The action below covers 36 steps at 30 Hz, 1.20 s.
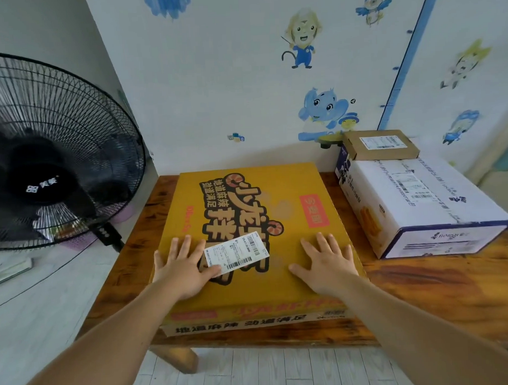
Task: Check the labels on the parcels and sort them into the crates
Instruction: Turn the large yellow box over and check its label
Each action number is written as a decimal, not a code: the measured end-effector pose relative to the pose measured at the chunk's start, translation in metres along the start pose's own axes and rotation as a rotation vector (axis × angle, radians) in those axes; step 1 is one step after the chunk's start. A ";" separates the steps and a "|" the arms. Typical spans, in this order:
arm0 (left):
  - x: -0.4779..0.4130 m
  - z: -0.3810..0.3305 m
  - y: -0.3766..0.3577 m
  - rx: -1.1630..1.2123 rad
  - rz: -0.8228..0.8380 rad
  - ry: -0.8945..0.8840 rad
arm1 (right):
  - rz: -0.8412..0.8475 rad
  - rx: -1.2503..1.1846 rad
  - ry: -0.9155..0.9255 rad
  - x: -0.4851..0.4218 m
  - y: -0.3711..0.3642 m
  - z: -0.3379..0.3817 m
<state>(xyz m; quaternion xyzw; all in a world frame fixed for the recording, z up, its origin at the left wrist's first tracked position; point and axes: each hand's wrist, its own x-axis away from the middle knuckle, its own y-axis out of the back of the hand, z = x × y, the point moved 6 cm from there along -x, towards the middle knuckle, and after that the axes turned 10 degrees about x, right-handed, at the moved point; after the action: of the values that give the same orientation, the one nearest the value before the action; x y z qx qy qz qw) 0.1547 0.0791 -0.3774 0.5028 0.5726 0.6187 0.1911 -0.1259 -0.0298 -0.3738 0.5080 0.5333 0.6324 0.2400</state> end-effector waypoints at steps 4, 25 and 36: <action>-0.007 -0.008 -0.005 0.002 -0.005 -0.030 | 0.002 0.016 0.009 -0.005 -0.002 0.012; -0.042 -0.022 0.013 0.019 0.028 -0.027 | 0.003 0.076 0.042 -0.042 0.019 0.040; -0.049 -0.019 0.002 -0.012 -0.004 -0.041 | 0.015 0.114 0.029 -0.045 0.011 0.040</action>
<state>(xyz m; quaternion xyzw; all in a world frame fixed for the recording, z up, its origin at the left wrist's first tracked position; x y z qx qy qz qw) 0.1602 0.0293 -0.3918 0.5130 0.5658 0.6115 0.2069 -0.0705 -0.0541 -0.3849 0.5158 0.5679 0.6101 0.1981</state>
